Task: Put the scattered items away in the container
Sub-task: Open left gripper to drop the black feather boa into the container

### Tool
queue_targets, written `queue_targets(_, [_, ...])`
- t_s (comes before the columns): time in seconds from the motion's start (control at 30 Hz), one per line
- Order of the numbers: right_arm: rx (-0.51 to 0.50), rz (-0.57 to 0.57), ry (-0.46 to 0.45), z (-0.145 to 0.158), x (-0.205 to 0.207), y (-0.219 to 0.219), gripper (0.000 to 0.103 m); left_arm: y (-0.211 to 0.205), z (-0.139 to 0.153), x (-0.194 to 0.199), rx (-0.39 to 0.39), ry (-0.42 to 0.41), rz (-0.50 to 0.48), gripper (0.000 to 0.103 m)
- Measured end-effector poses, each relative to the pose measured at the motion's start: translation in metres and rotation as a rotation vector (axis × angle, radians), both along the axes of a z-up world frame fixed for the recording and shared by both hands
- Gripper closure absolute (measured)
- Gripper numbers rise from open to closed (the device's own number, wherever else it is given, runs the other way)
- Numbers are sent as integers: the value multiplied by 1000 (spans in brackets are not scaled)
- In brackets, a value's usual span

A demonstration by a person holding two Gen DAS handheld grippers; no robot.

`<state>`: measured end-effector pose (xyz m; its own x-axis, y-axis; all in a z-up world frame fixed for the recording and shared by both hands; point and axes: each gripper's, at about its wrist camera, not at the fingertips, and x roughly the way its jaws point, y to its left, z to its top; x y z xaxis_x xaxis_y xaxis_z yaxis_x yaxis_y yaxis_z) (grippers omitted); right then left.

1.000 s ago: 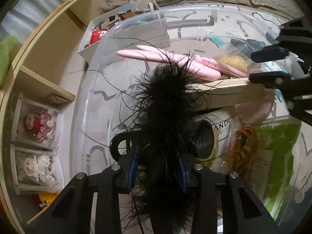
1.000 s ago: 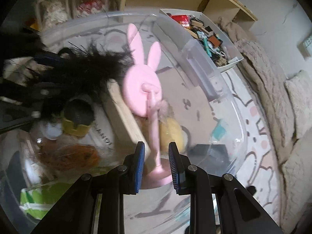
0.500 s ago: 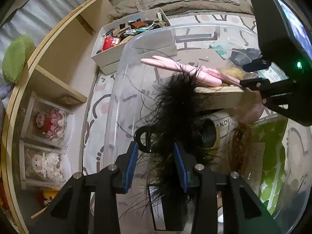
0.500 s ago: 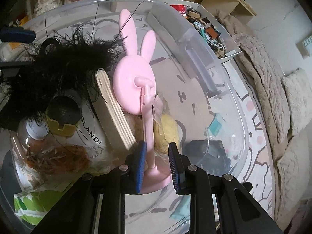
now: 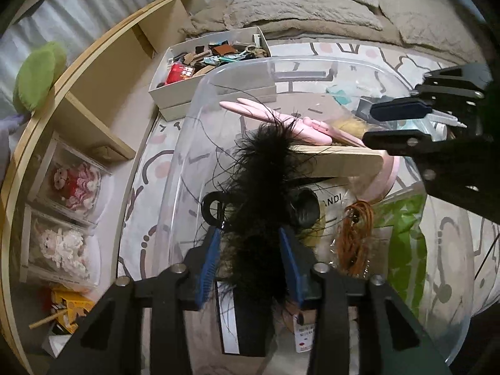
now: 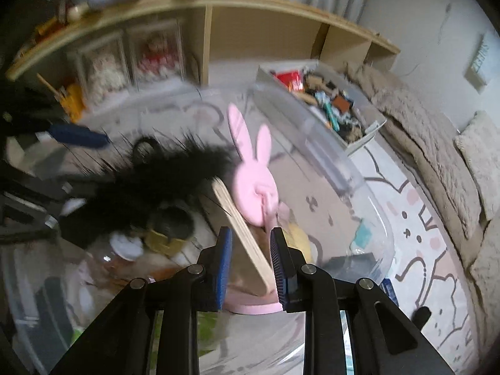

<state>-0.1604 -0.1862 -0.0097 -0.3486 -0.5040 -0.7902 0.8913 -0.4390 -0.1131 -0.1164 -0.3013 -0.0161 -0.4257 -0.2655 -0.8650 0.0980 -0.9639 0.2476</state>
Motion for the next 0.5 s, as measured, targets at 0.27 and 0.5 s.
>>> queue_targets(0.27, [-108,-69,-3,18,13,30,15,-4,9,19,60,104,66,12])
queue_targets(0.5, [-167,-127,-16,16,20,54,0,3,19,34,97,166,73,0])
